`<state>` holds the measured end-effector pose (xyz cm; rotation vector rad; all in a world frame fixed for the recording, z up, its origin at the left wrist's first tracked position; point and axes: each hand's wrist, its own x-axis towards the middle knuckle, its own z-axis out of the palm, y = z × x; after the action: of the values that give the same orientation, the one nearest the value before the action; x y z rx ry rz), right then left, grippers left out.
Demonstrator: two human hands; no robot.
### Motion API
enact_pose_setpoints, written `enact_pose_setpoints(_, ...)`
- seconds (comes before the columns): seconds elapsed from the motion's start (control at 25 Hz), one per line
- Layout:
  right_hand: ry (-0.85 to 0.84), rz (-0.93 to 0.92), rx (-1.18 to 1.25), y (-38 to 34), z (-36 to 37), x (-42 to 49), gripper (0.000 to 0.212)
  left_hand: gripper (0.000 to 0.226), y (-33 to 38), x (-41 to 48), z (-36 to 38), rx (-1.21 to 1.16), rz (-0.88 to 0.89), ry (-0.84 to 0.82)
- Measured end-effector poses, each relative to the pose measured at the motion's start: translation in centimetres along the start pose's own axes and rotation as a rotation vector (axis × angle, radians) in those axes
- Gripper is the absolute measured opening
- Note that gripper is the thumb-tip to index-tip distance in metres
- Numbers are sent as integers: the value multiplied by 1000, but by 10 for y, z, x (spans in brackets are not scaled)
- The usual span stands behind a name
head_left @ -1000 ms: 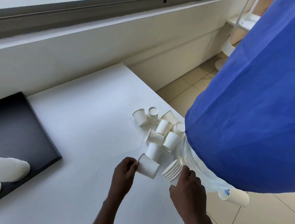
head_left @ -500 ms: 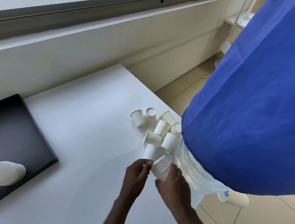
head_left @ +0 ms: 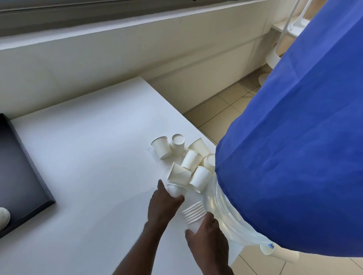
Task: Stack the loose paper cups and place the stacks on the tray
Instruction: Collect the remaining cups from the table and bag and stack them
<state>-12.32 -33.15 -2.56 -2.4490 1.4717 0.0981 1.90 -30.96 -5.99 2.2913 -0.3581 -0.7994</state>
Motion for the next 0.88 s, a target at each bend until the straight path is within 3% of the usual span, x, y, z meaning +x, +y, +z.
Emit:
enact_pose_setpoints(0.08, -22, -36, 48, -2, -1, 1, 71, 95, -5, -11, -11, -278, -61, -56)
enact_pose_setpoints(0.16, -9, -62, 60, -7, -2, 4, 69, 91, -8, -21, -20, -446, -45, -63)
enact_pose_setpoints(0.32, -11, -114, 90, -26, 0, 6, 63, 48, -10, -30, -24, -450, 27, -113)
enact_pose_setpoints(0.44, 96, -91, 146, -33, 2, 15, 68, 54, -12, -38, -28, -369, 139, -255)
enact_pose_setpoints(0.48, 110, -70, 161, -33, 2, 19, 69, 46, -10, -40, -31, -380, 198, -284)
enact_pose_setpoints(0.56, 133, -53, 171, -32, 2, 27, 70, 40, -7, -33, -33, -414, 287, -184)
enact_pose_setpoints(0.68, 156, -68, 116, -28, 10, 34, 77, 39, 0, 6, -30, -337, 134, 91)
enact_pose_setpoints(0.76, 162, -70, 77, -29, 14, 38, 82, 51, 9, 29, -26, -215, 101, 85)
enact_pose_setpoints(0.88, 156, -77, 76, -29, 17, 45, 84, 49, 20, 53, -18, -169, 129, 52)
